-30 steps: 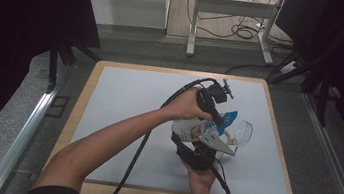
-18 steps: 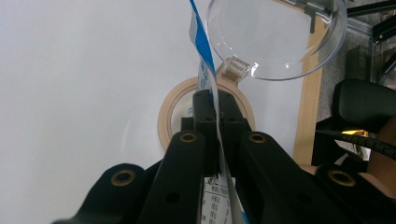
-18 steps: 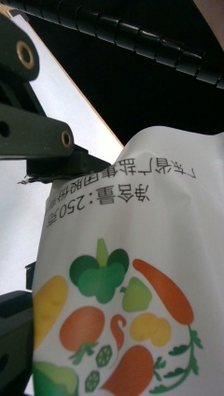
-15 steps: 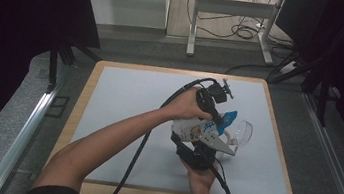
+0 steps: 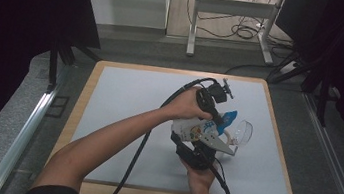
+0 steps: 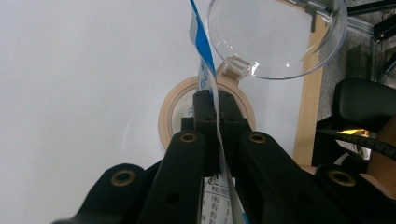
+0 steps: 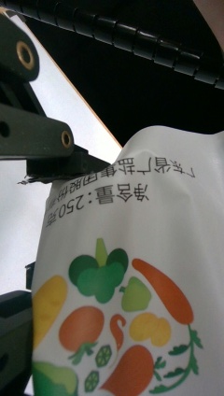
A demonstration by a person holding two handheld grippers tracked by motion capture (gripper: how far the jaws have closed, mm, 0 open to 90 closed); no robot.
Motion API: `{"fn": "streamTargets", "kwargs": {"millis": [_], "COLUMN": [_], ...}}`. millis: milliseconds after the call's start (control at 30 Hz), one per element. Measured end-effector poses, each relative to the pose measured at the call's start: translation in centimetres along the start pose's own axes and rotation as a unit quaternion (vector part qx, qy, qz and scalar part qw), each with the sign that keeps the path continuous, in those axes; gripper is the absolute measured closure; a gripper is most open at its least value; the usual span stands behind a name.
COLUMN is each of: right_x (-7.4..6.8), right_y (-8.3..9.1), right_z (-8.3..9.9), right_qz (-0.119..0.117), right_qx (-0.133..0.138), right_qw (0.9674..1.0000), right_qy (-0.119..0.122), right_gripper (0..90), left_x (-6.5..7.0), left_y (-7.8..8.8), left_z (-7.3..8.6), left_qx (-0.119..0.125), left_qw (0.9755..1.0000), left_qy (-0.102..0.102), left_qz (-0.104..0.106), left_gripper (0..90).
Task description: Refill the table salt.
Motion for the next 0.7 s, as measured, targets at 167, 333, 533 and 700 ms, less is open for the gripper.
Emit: {"fn": "streamTargets", "kwargs": {"millis": [167, 333, 533, 700], "right_x": [-0.03, -0.01, 0.04, 0.1], "right_y": [-0.03, -0.06, -0.11, -0.15], "right_z": [0.01, 0.04, 0.04, 0.02], "right_qz": [0.0, 0.001, 0.002, 0.004], "right_qx": [0.001, 0.001, 0.002, 0.004], "right_qw": [1.0, 1.0, 1.0, 1.0], "right_qy": [-0.001, -0.001, -0.001, 0.0], "right_gripper": [58.3, 58.3, 58.3, 58.3], "left_x": [0.06, 0.03, 0.06, 0.05], "left_y": [-0.02, -0.07, -0.07, -0.1], "left_z": [0.02, 0.0, -0.04, -0.06], "left_qx": [-0.001, -0.001, -0.001, -0.001], "left_qw": [1.0, 1.0, 1.0, 1.0], "left_qy": [0.001, 0.0, 0.0, 0.0], "left_qz": [-0.001, -0.001, -0.001, -0.001], "left_gripper": [89.8, 89.8, 89.8, 89.8]}}
Point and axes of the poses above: each handheld gripper's, and its own axes: y roughly backward along the jaws, z roughly out of its underside, x roughly to its right, the point moved 7 cm from there along -y, roughly forward along the jaws, and after that the axes turned 12 degrees about z, right-handed, at the moved point
